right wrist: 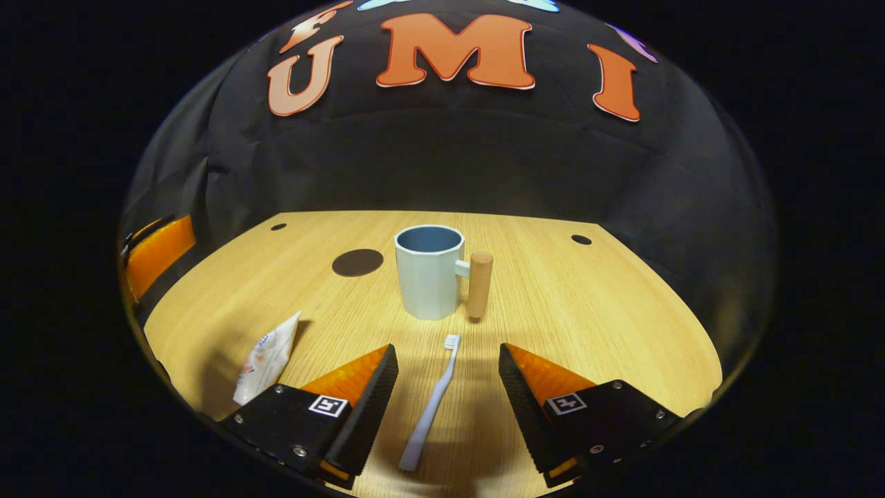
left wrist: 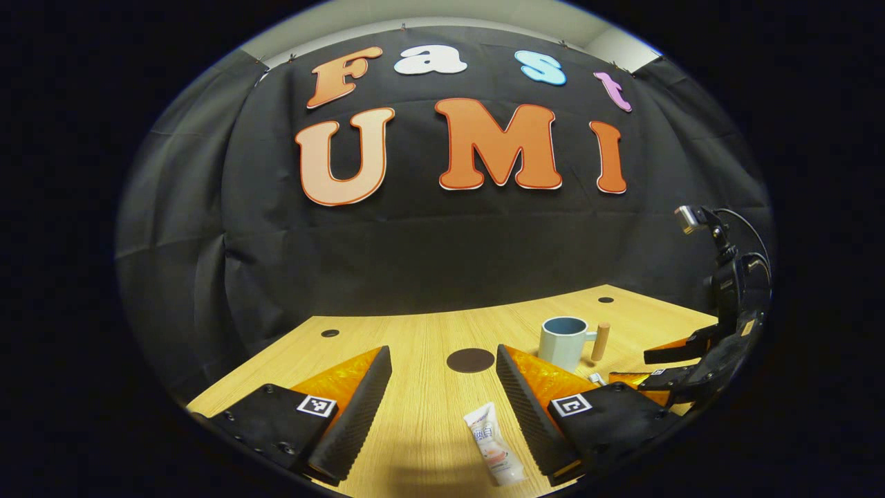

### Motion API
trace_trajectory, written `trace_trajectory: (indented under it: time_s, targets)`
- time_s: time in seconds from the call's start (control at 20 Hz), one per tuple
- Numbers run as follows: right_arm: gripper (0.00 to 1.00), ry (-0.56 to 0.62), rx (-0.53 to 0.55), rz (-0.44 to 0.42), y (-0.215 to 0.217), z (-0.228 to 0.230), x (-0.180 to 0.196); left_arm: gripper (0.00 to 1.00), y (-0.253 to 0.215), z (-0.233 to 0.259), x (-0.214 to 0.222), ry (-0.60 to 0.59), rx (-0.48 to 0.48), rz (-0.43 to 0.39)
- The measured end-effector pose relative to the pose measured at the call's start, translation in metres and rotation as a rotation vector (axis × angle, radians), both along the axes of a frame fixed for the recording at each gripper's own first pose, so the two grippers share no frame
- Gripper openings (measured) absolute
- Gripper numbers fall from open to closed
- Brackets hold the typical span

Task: Put the toothbrush and toothpaste on the desktop into the cup, then pick up the cup and place it on the coaster on the desktop.

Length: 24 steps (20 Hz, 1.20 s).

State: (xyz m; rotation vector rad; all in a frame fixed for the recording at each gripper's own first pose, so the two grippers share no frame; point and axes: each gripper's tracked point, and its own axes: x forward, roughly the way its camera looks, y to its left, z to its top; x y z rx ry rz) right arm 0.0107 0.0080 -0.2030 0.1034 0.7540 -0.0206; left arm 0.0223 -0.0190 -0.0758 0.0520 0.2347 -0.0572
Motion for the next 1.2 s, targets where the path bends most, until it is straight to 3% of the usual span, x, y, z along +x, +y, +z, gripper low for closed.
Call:
trace_trajectory:
  time_s: [0.1,0.35,0.7,0.8,0.9,0.95,1.0,1.2]
  targets:
    - [0.89,0.034,-0.002,0.002,0.002,-0.010,-0.001,0.97,-0.002,-0.005,0.003,0.018,-0.002,-0.007]
    - [0.72,0.129,0.019,-0.012,0.007,-0.031,-0.011,0.98,-0.009,-0.023,0.006,0.089,-0.001,-0.025]
    - [0.43,0.242,0.050,-0.057,0.005,-0.050,-0.021,0.97,-0.025,-0.050,0.007,0.218,0.004,-0.053]
    - [0.31,0.248,0.051,-0.063,0.006,-0.050,-0.019,0.97,-0.031,-0.058,0.008,0.254,-0.002,-0.061]
    - [0.26,0.253,0.044,-0.058,0.005,-0.051,-0.019,0.98,-0.035,-0.067,0.007,0.293,-0.008,-0.064]
    - [0.28,0.253,0.038,-0.057,0.004,-0.052,-0.019,0.97,-0.035,-0.072,0.007,0.317,-0.012,-0.065]
    - [0.19,0.253,0.033,-0.053,0.003,-0.052,-0.017,0.96,-0.037,-0.078,0.007,0.341,-0.017,-0.068]
    - [0.06,0.255,0.043,-0.028,0.006,-0.052,-0.015,0.95,-0.041,-0.107,0.001,0.456,-0.029,-0.062]
